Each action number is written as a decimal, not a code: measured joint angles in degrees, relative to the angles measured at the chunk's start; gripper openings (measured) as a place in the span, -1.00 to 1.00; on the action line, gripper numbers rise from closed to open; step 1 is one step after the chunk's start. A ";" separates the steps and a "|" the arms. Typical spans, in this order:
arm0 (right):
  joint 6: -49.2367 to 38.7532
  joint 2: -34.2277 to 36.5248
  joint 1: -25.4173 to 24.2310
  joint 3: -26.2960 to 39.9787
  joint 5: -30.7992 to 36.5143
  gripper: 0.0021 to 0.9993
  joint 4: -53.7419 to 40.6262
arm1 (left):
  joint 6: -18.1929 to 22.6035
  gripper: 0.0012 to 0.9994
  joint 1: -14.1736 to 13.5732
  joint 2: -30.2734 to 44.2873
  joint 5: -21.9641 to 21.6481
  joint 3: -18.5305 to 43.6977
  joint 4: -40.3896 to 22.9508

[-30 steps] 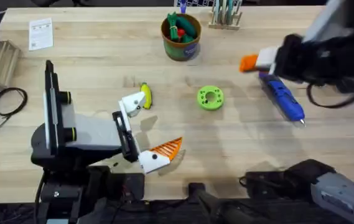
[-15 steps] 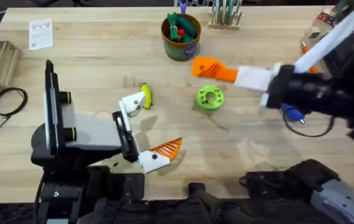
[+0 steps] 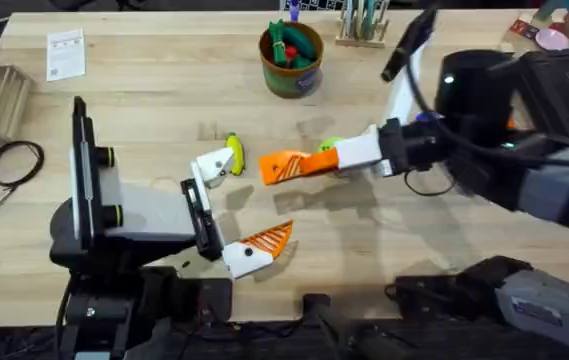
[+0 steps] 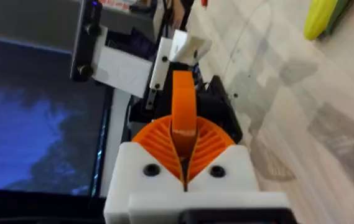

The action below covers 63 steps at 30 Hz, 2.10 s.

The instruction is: Pick up the gripper from the table and insert it into the empty holder that is missing its gripper. Then pick up a screw, insert it into the mounting hole, and use the screwdriver to tighten it. Finally, clean up the table by picking up the vegetable and placing it into the bucket.

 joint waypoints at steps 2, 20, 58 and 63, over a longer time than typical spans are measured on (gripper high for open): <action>-0.10 2.63 0.00 0.00 -2.29 -0.99 1.41 | 0.00 0.97 0.00 -0.01 0.00 0.00 0.00; 15.12 15.89 4.47 -0.02 -8.96 -0.99 31.16 | 0.00 0.97 0.00 0.00 0.00 0.00 0.00; 40.82 25.37 6.86 -0.02 -4.73 -0.99 51.33 | -0.02 0.97 0.07 0.00 -0.02 0.00 0.00; 41.80 25.37 7.02 -0.02 -4.36 -0.99 51.36 | 0.00 0.97 0.22 -0.01 -0.02 0.00 0.02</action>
